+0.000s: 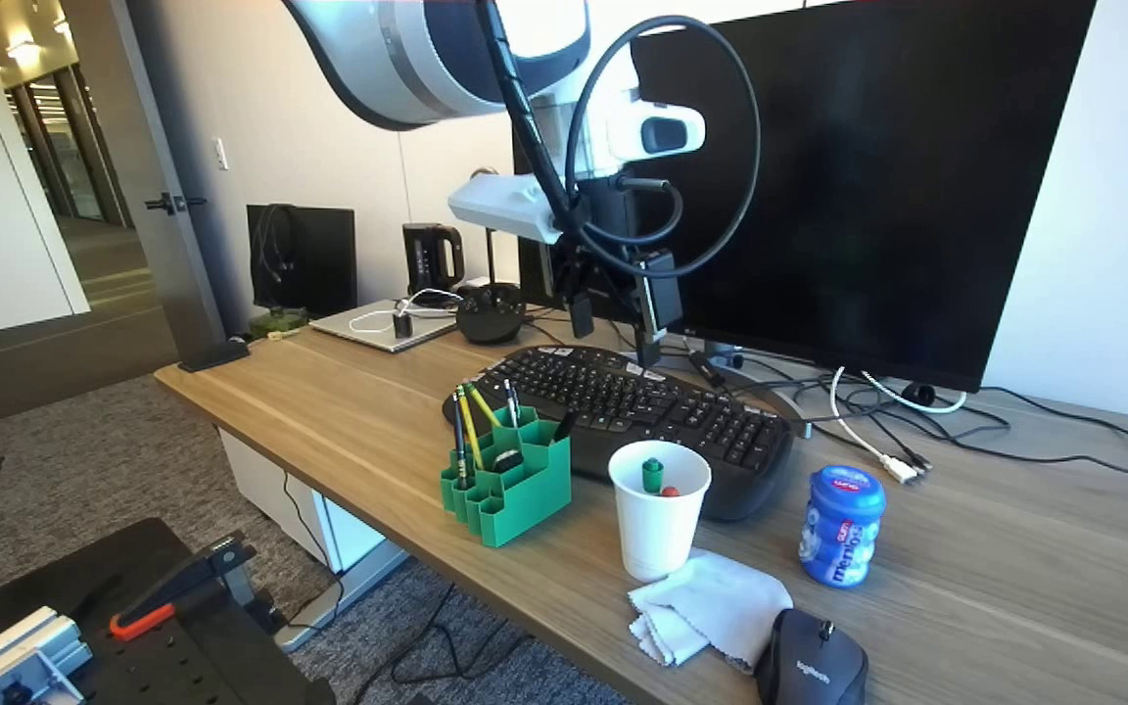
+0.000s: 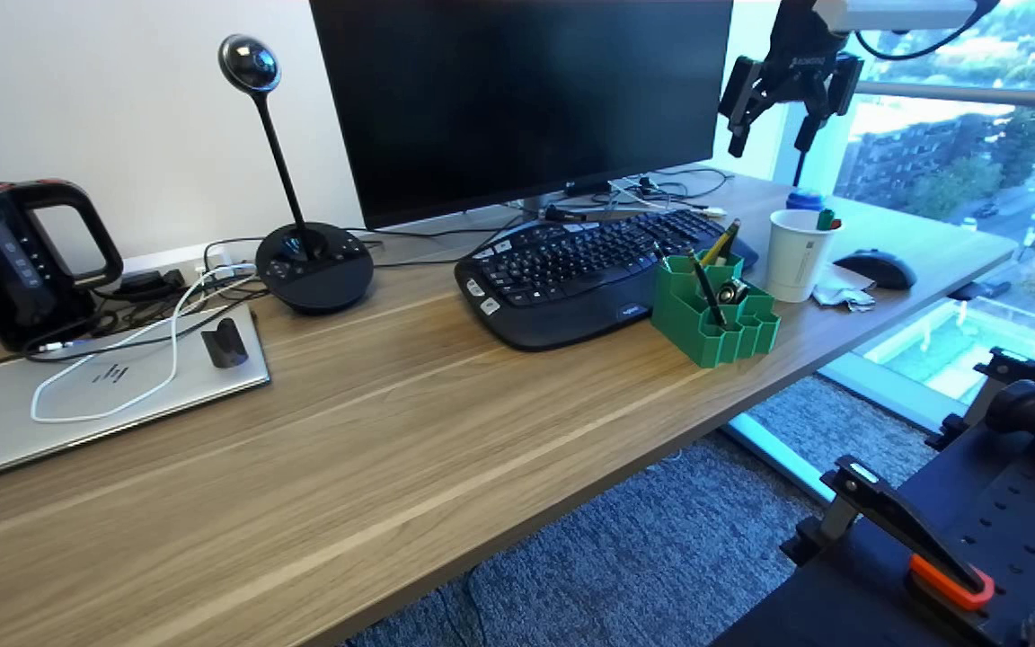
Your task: Move the marker to the green rack
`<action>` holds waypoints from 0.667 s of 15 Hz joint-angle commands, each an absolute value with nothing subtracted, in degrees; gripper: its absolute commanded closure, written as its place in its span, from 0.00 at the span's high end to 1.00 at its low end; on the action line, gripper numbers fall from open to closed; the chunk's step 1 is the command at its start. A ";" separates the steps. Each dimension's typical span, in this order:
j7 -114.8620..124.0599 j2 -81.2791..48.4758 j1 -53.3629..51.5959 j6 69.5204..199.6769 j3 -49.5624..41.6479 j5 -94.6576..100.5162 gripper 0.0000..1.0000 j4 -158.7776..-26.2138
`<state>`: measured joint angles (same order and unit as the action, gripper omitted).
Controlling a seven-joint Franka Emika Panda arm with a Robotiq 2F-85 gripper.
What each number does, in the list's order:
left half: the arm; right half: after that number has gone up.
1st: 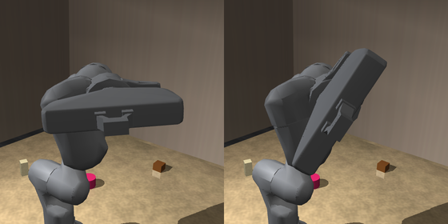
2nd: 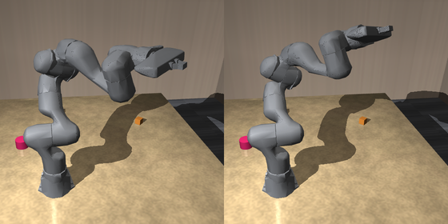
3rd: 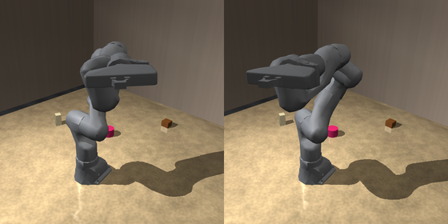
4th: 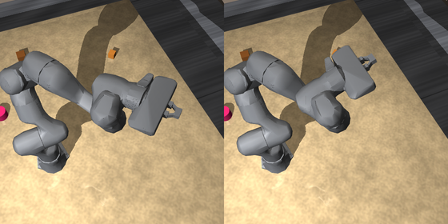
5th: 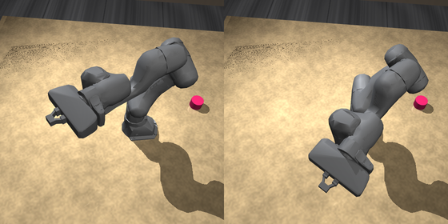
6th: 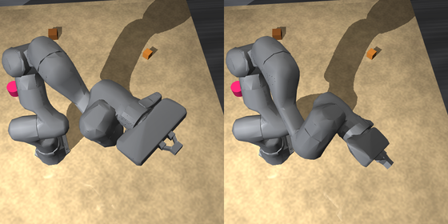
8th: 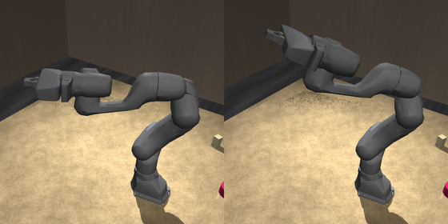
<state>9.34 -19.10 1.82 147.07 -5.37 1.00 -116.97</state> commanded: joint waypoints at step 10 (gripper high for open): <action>15.49 -14.62 2.30 119.13 -8.46 4.89 1.00 -112.26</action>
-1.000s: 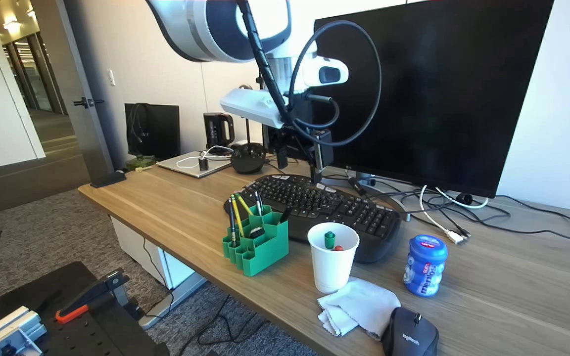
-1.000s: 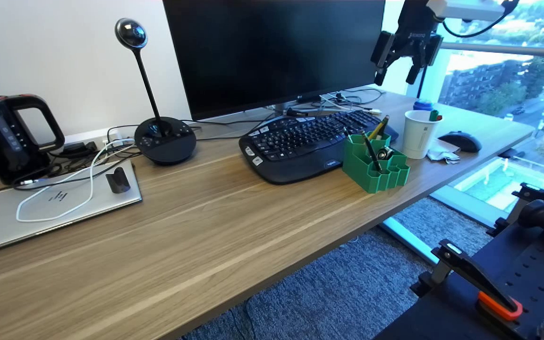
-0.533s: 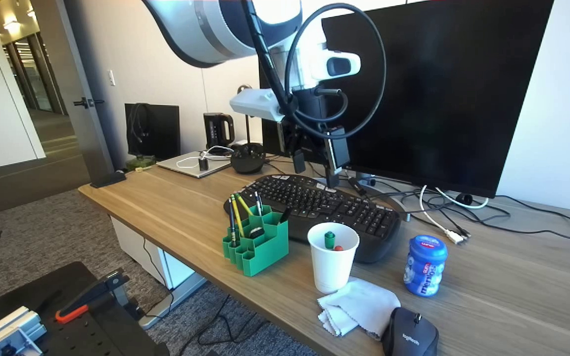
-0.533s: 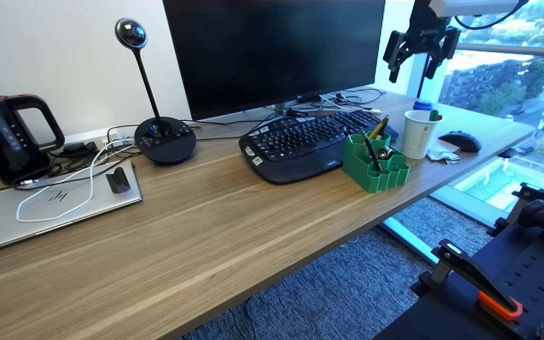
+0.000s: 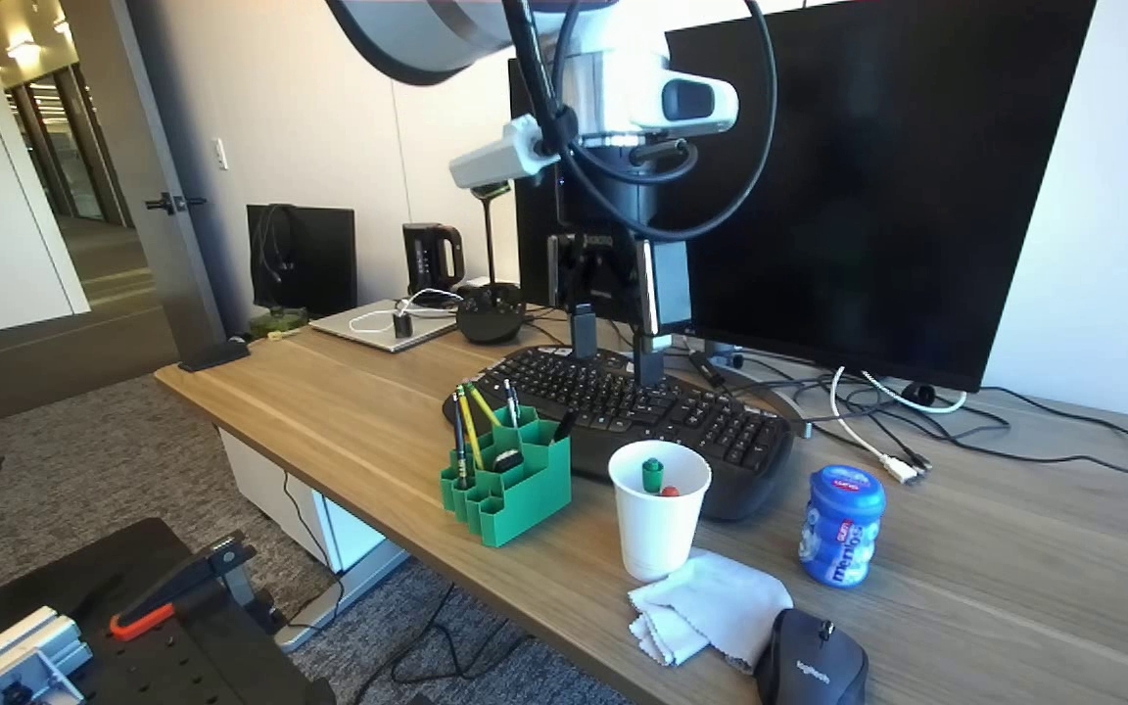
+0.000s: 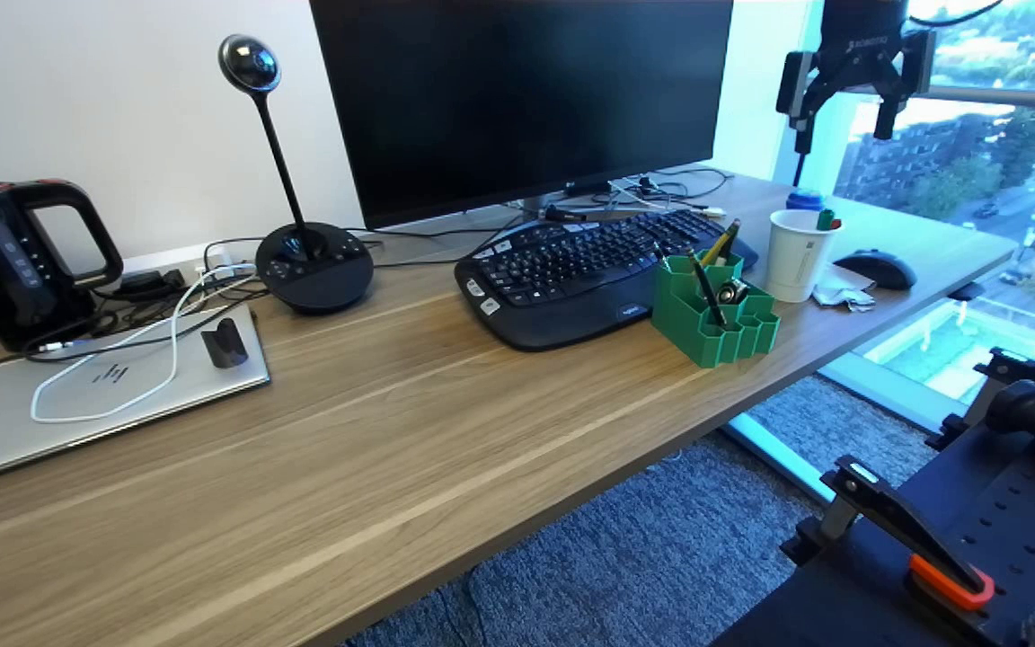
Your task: Move the marker to the green rack
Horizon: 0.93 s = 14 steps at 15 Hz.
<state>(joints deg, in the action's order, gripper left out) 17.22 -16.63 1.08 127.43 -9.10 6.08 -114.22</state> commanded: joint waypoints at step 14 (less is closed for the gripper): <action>-9.48 -12.51 7.73 111.25 -7.46 0.01 1.00 -110.64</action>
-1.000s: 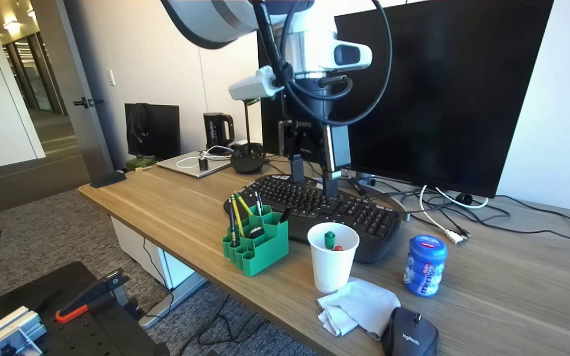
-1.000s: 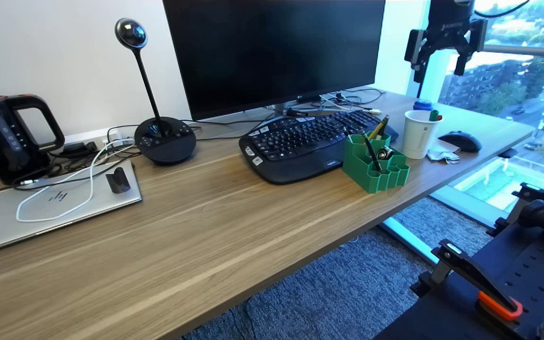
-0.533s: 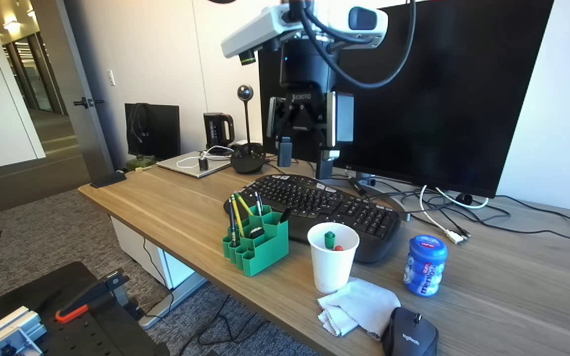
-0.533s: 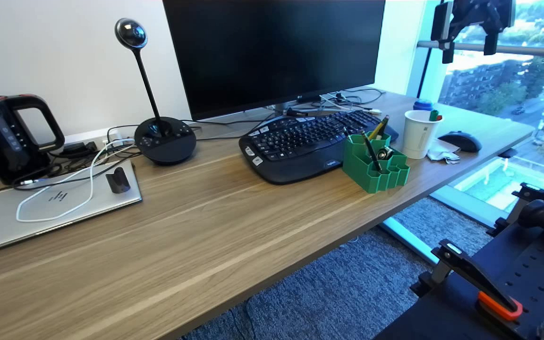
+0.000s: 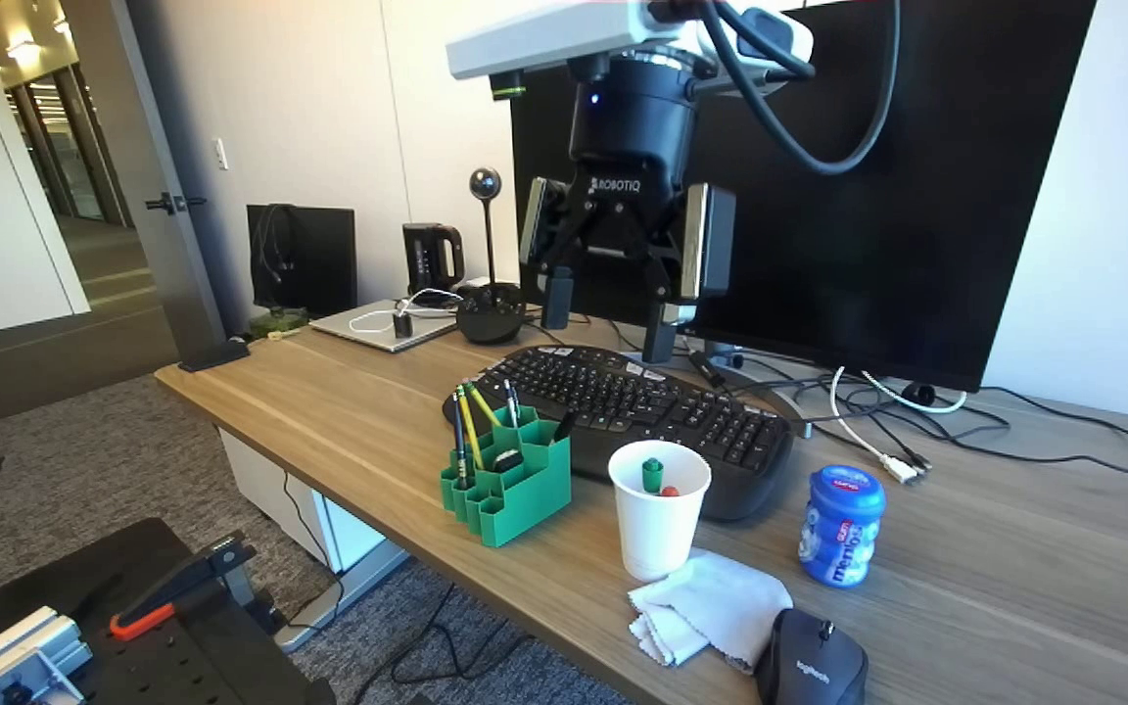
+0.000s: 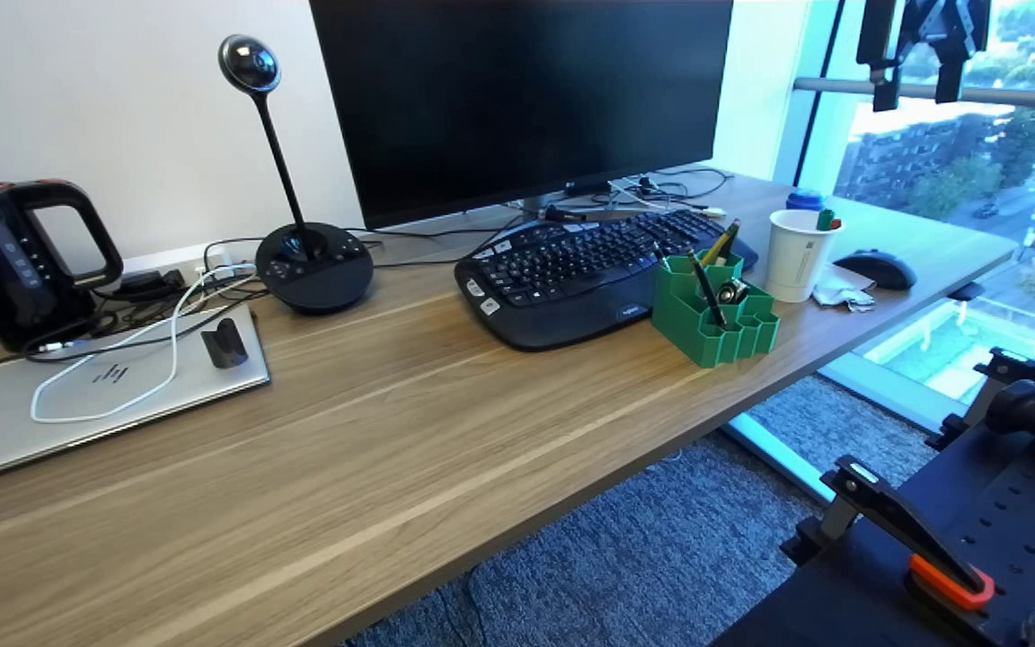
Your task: Move the marker to the green rack
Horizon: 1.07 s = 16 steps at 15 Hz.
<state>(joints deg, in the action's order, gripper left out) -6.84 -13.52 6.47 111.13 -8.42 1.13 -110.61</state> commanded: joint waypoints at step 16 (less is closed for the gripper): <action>-13.21 -5.56 7.20 128.32 -6.68 -0.90 1.00 -122.92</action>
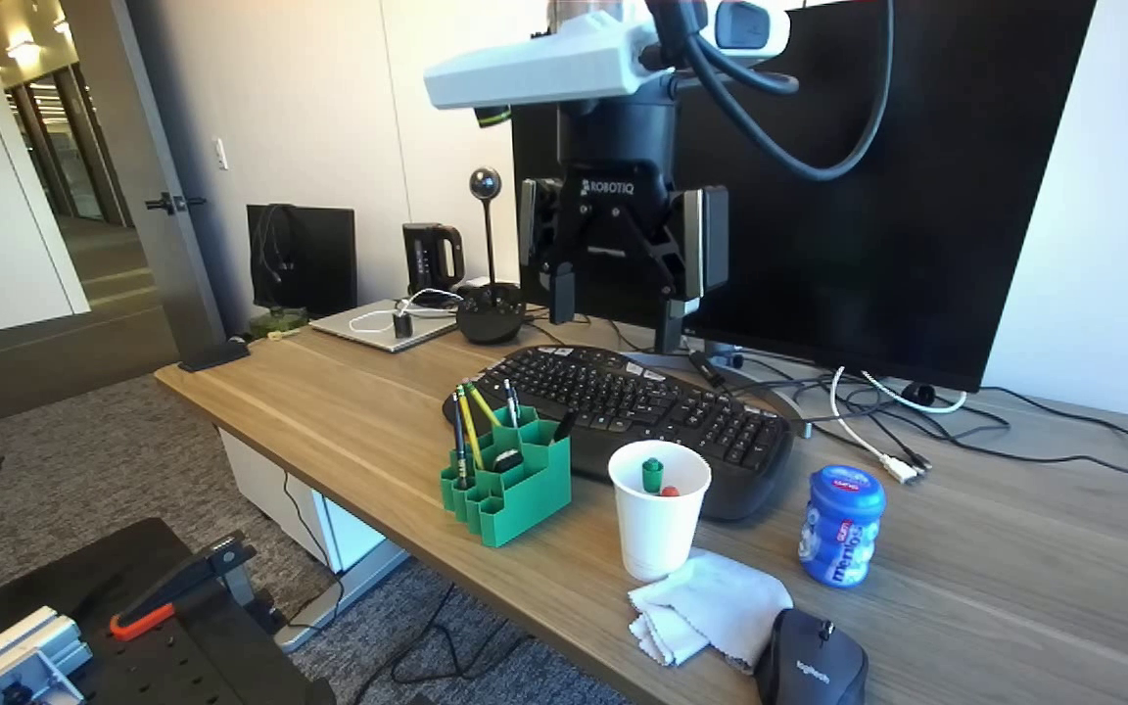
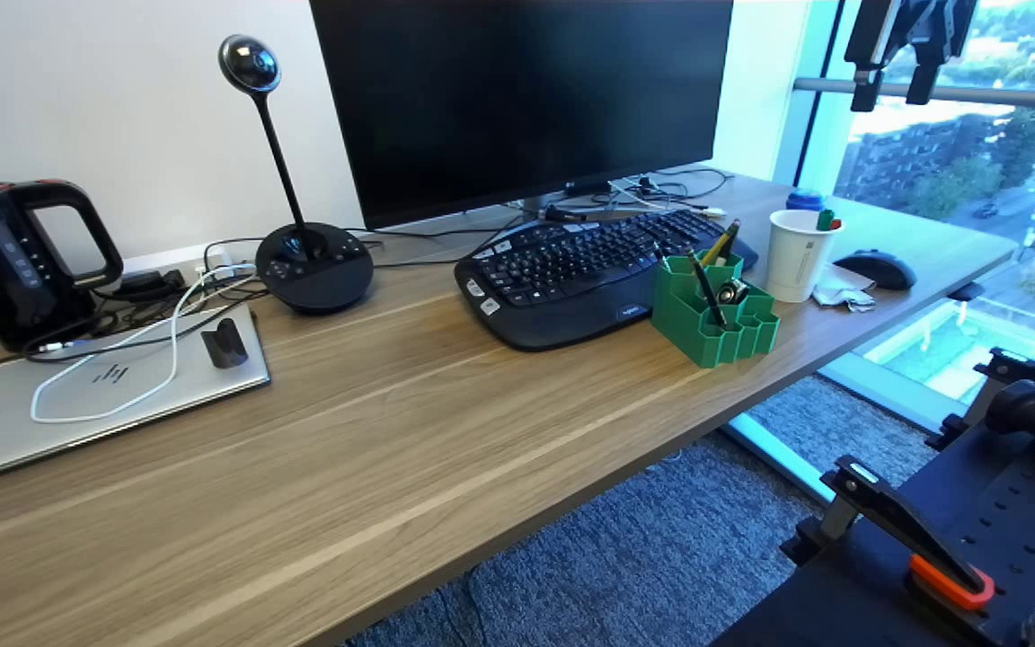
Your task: Move the marker to the green rack
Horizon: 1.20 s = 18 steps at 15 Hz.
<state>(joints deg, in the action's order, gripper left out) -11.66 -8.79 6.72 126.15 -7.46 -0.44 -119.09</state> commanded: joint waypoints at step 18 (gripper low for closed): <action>-12.34 -3.45 6.52 128.09 -5.71 -0.42 1.00 -126.83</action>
<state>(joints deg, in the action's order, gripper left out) -12.37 -3.46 6.54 128.24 -5.70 -0.44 -126.93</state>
